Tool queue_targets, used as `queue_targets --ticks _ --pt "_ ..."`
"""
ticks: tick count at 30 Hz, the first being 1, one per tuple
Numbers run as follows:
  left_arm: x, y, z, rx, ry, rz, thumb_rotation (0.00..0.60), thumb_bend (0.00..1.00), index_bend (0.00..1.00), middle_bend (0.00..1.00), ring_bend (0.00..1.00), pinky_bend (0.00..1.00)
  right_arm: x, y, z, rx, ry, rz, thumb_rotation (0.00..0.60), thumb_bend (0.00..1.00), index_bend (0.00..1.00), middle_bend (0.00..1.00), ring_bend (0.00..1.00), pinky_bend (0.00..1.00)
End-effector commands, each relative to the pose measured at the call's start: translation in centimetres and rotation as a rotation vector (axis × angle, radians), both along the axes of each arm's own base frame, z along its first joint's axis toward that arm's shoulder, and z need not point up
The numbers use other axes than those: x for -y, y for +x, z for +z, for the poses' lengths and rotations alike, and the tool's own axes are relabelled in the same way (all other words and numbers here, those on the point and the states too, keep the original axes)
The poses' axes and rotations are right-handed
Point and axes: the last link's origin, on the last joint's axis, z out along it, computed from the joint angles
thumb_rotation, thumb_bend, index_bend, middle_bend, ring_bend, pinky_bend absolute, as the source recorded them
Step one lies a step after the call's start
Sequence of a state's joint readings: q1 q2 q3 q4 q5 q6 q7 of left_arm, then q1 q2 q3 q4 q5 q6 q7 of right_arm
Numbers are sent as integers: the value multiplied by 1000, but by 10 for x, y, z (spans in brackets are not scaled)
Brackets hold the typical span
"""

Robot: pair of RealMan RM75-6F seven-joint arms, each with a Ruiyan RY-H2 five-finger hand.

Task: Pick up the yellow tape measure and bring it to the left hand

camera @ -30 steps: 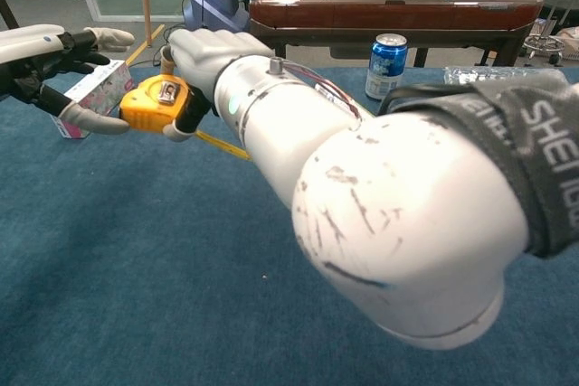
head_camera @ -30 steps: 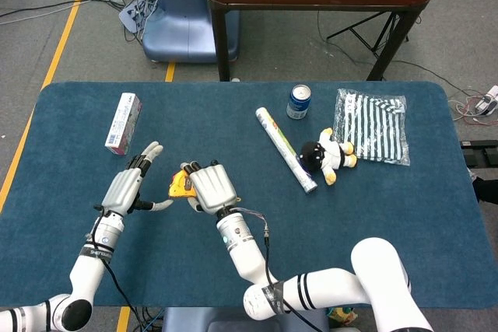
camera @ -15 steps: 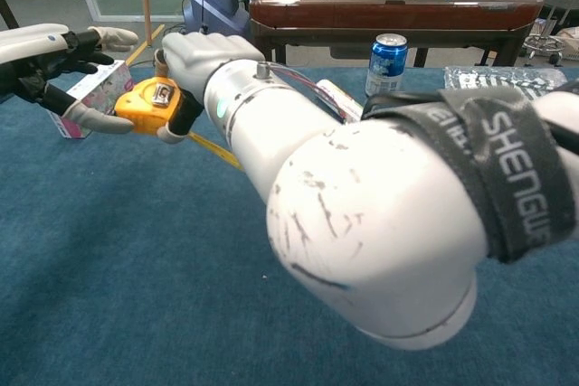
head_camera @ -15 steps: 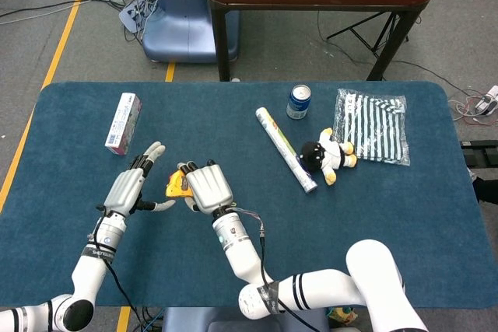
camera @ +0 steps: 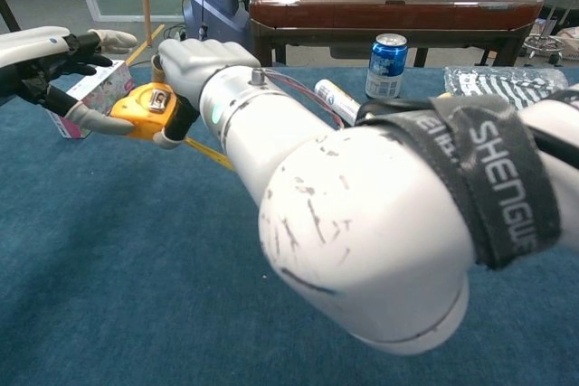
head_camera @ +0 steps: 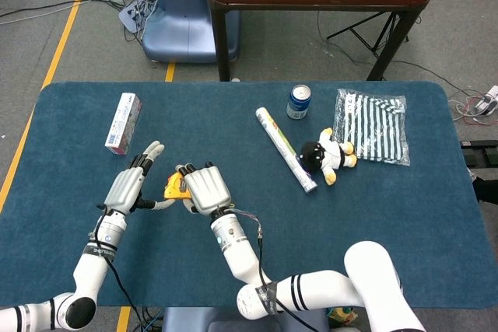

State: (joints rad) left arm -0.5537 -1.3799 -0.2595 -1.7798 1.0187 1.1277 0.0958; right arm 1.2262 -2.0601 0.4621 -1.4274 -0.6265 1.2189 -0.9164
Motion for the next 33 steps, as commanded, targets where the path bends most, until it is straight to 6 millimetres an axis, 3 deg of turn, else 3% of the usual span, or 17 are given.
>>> queue_targets --ticks 1,16,33 --pt "0 -3 1 -8 4 7 600 107 0 10 0 0 0 -1 0 -3 1 0 600 651 644 629 534 305" --pt "-1 -7 3 -20 13 26 600 109 4 10 0 0 2 -5 2 4 9 -9 600 650 644 630 534 305" --pt "-2 -13 9 -32 22 47 600 172 223 10 0 0 6 -10 5 -7 5 -12 600 651 644 631 534 297"
